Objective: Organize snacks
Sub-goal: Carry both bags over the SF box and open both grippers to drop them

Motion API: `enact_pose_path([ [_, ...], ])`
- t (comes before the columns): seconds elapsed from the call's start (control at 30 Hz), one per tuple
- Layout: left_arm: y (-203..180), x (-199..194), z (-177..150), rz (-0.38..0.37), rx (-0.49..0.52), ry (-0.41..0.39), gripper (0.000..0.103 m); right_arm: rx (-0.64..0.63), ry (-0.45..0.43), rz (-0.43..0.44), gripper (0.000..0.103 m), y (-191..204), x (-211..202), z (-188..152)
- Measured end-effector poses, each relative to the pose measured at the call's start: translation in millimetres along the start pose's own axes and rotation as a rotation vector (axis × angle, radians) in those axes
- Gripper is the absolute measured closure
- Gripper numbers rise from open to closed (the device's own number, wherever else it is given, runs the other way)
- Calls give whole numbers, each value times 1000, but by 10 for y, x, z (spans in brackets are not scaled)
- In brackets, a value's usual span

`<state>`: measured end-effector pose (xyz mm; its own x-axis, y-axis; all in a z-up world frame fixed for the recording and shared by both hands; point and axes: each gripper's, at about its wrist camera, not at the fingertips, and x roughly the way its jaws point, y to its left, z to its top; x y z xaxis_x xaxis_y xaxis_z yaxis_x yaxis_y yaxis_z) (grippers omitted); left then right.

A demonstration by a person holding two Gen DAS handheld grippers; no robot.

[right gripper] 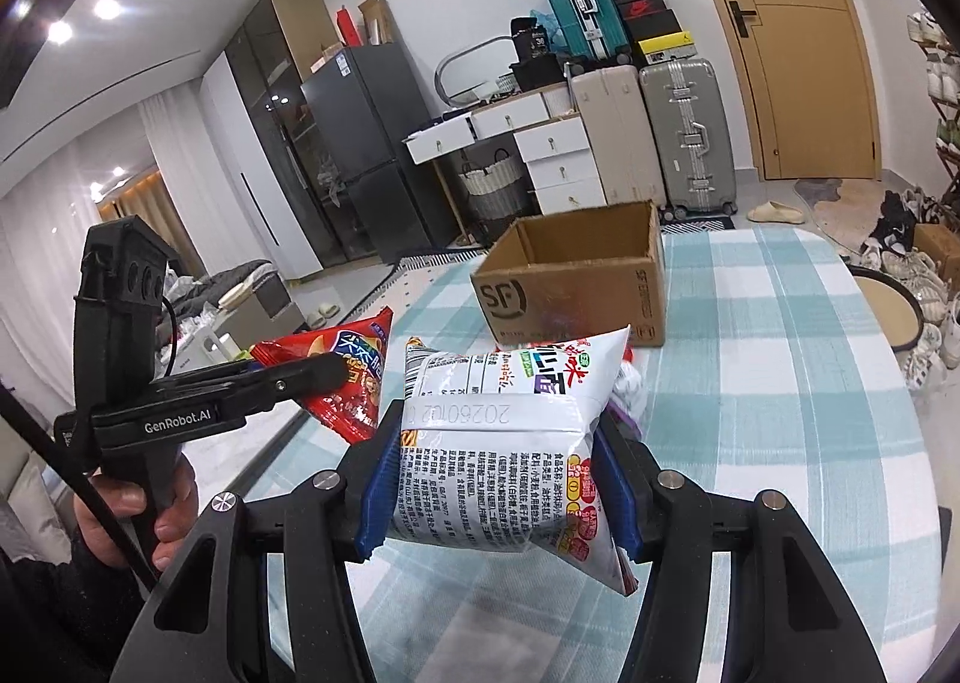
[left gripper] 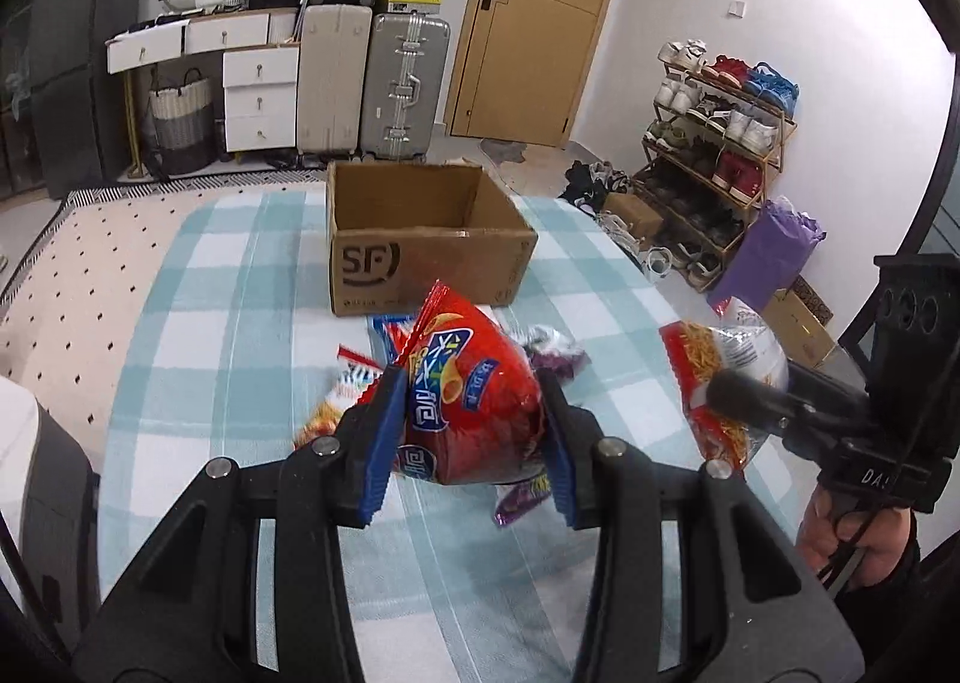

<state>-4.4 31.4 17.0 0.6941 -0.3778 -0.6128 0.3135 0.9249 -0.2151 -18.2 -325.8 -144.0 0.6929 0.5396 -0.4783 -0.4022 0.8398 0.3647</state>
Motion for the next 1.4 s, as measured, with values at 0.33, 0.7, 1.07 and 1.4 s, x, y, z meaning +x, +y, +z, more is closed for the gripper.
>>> enact_pose_path([
  [0.33,90,-39,931,-16,-7,-51,64,-15,-43,80,45,4,172,903],
  [0.7,271,407,1995,4,-7,-25,63,-50,-45,103,45,27,620,1851],
  [1.07,440,1478,2525,-7,-10,74,63,-70,39,-19,45,-280,1480,2327],
  [1.4,747,2585,2260,-9,-53,188,63,-7,204,-62,45,-868,2445,2007],
])
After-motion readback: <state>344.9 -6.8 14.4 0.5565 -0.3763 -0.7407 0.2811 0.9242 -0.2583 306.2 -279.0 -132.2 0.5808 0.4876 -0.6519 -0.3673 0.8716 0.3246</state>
